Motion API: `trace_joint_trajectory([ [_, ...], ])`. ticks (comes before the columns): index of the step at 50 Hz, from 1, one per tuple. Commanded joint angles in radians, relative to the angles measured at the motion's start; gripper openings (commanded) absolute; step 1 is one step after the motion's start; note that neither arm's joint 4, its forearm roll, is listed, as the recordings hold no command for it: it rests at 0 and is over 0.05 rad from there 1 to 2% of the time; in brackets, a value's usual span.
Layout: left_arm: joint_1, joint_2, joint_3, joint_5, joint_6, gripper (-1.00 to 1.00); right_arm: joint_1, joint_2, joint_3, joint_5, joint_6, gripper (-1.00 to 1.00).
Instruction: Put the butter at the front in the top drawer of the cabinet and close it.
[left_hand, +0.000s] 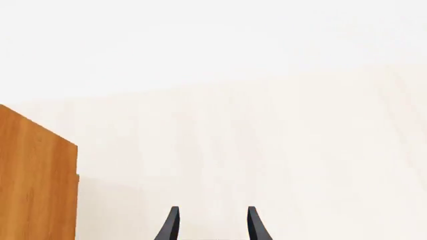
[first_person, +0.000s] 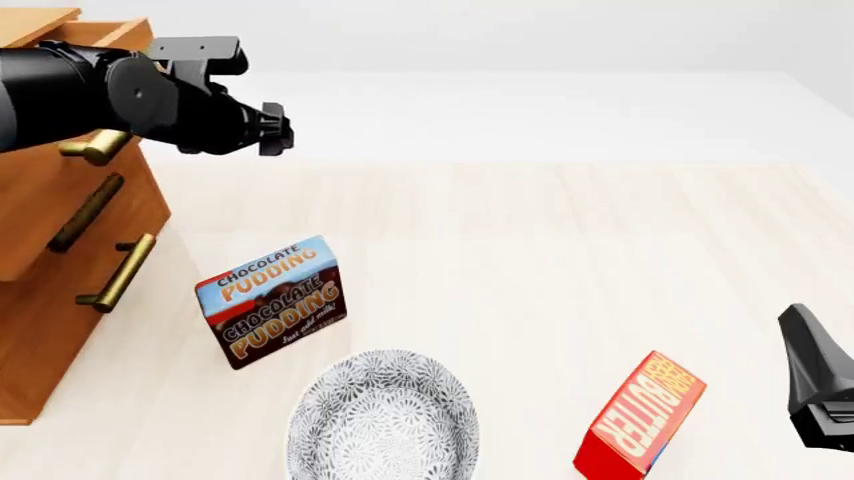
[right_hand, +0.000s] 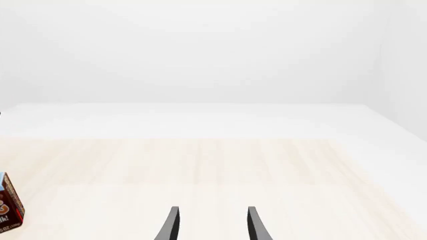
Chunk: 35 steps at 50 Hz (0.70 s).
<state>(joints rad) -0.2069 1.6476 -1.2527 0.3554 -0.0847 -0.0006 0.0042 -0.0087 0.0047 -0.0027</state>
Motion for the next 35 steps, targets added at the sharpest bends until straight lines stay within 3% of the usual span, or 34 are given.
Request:
trace_joint_trajectory([
  [1, 0.053, -0.028, 0.029, -0.003, -0.009, 1.00, 0.000, 0.000, 0.001, -0.001, 0.001, 1.00],
  [35, 0.203, -0.112, 0.105, -0.013, -0.019, 1.00, 0.000, 0.000, 0.001, -0.001, 0.001, 1.00],
])
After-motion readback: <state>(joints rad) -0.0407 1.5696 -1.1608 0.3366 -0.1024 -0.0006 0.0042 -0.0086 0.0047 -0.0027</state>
